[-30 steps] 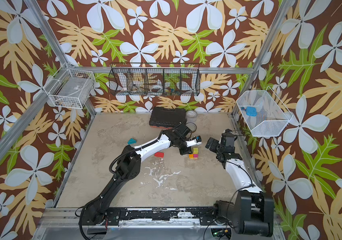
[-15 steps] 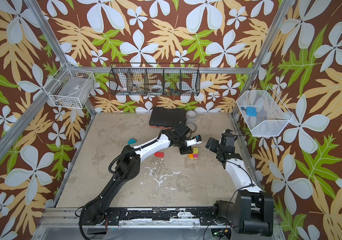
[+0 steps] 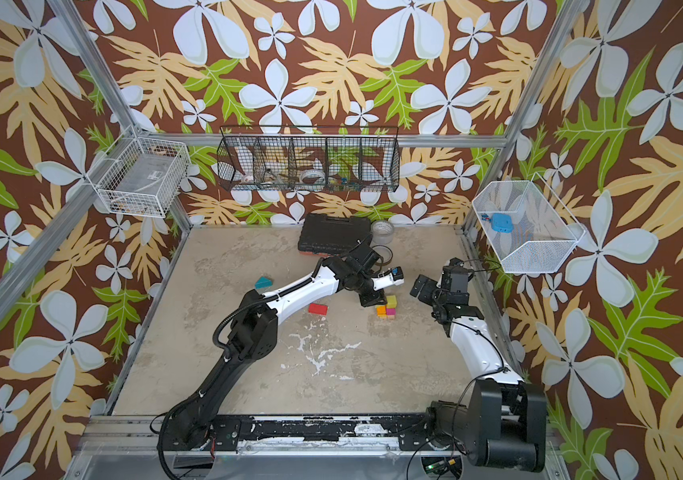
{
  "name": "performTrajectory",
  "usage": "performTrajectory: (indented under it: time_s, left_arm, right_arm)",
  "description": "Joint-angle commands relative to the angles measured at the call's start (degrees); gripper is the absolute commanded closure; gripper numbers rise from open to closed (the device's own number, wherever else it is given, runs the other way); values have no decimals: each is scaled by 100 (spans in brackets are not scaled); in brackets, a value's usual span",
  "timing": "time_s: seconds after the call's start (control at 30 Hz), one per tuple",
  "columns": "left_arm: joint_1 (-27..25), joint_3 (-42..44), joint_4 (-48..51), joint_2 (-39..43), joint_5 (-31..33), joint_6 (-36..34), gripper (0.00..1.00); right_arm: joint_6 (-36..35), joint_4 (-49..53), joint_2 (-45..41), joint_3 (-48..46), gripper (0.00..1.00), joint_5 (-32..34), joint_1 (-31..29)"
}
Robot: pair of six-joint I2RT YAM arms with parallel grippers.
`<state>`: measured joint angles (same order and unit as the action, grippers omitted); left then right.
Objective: Build the wood block tower
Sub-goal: 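Open the left gripper and lift it above the stack while the right gripper hovers nearby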
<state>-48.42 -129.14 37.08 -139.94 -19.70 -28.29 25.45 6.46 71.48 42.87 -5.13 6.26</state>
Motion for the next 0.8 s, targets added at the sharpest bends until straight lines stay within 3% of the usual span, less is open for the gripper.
performTrajectory:
  time_s: [0.0,0.2,0.3,0.47,0.77]
  left_arm:
    - [8,134,-163,272,-143,168,58]
    - [14,767,-405,935,-332,428,63]
    - [9,1694,-1006,1498,-259,559,64]
    - [36,3318,-2229,2217,147,791,65]
    - [185,3421,-2448,1846,712,1462,71]
  right_arm:
    - [44,-81,32,37,0,2,0]
    - [65,-123,238,2,5,-12,-2]
    - [74,-117,354,-22,13,-48,-2]
    - [116,-176,421,-151,14,-198,-2]
    - [85,-259,762,-222,15,-527,-2]
